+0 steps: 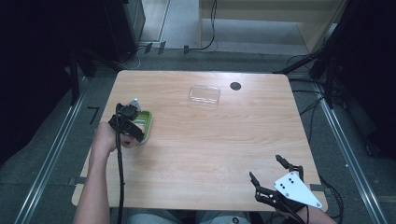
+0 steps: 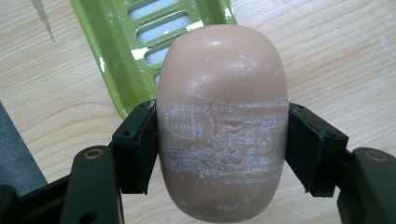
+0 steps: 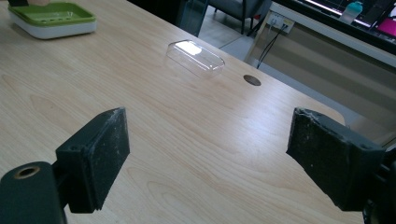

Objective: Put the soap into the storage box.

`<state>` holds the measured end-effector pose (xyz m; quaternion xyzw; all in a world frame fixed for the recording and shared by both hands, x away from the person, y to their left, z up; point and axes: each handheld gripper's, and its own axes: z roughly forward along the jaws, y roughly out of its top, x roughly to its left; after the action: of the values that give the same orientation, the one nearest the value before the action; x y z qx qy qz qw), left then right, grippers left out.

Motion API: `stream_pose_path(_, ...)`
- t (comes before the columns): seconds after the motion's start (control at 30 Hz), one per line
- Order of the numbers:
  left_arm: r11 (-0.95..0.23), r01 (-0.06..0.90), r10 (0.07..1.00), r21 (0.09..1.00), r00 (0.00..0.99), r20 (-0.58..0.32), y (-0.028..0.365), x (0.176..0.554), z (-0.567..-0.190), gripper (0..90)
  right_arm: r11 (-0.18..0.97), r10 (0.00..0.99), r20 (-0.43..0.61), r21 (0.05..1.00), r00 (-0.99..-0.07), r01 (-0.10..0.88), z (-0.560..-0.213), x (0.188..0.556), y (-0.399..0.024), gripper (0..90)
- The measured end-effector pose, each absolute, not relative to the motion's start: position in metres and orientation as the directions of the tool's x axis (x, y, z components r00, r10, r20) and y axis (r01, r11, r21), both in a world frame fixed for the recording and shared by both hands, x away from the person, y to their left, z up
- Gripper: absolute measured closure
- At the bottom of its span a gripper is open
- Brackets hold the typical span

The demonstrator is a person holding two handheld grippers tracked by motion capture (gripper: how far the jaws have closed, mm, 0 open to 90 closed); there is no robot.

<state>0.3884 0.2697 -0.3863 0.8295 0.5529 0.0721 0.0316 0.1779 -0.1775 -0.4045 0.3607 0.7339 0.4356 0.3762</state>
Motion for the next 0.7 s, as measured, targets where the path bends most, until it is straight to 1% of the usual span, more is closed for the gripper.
stream_pose_path(0.17,-0.372,0.917,0.928,0.146,0.362,0.086,0.273,0.393,-0.385,33.9,0.362,0.858,-0.241,0.91,-0.454,0.201,-0.405,0.178,-0.178,13.3)
stream_pose_path(0.3,-0.372,0.917,0.928,0.141,0.363,0.088,0.273,0.396,-0.385,33.9,0.36,0.861,-0.24,0.91,-0.449,0.204,-0.405,0.177,-0.179,13.3)
stream_pose_path(0.7,-0.363,0.918,0.932,0.162,0.353,0.084,0.274,0.409,-0.385,33.9,0.357,0.869,-0.24,0.91,-0.433,0.213,-0.405,0.173,-0.184,13.3)
